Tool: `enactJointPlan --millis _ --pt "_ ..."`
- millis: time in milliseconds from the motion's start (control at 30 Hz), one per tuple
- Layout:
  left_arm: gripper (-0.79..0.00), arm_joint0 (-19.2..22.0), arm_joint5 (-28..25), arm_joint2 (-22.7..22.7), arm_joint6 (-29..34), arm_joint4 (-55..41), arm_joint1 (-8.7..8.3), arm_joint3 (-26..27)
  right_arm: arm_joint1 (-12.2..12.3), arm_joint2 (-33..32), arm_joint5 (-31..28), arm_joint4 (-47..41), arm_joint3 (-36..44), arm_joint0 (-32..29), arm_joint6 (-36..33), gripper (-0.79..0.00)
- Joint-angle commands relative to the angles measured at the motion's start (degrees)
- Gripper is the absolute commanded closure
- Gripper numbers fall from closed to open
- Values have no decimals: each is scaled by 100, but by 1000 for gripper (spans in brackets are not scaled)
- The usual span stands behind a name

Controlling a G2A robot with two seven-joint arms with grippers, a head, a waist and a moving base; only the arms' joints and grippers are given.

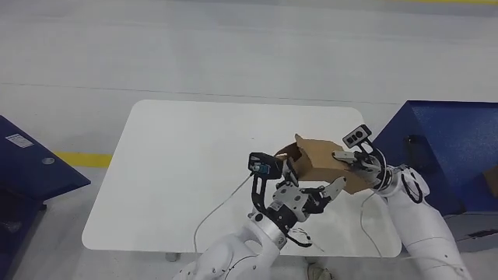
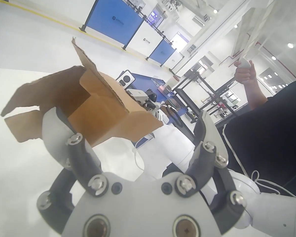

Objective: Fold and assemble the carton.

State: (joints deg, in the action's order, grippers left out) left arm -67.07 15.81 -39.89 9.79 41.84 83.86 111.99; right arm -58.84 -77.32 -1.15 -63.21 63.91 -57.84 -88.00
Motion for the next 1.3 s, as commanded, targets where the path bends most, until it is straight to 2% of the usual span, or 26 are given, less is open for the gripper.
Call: enactJointPlan --millis 0,233,333,533,700,767,833,1100,1200,1267 --pt "-785 44 48 16 72 -30 31 -54 4 -10 -13 42 -13 16 0 0" --pt "-785 55 -100 -24 186 -196 87 -55 5 85 -33 275 82 35 0 0" --pt "-785 65 -292 -100 443 -431 93 -44 16 129 51 288 157 15 0 0" --pt "-785 -13 -387 -309 594 -487 80 141 61 3 286 -20 19 42 0 0" --pt "-785 -383 -625 -486 363 -265 16 567 62 -3 623 -424 -347 145 0 0" --pt "-785 -666 -882 -592 164 -124 -37 872 22 123 974 -696 -593 220 0 0" --pt "-785 -1000 -1327 -700 -148 -275 -83 1139 -3 198 969 -690 -800 332 0 0" --pt "-785 -1000 -1327 -700 -148 -275 -83 1139 -3 198 969 -690 -800 332 0 0" --pt "-785 -1000 -1327 -700 -148 -275 -83 1139 -70 248 1440 -1251 -639 228 315 0" --pt "-785 -1083 -1311 -858 -236 -516 -86 1186 -156 276 1923 -1981 -744 266 611 0"
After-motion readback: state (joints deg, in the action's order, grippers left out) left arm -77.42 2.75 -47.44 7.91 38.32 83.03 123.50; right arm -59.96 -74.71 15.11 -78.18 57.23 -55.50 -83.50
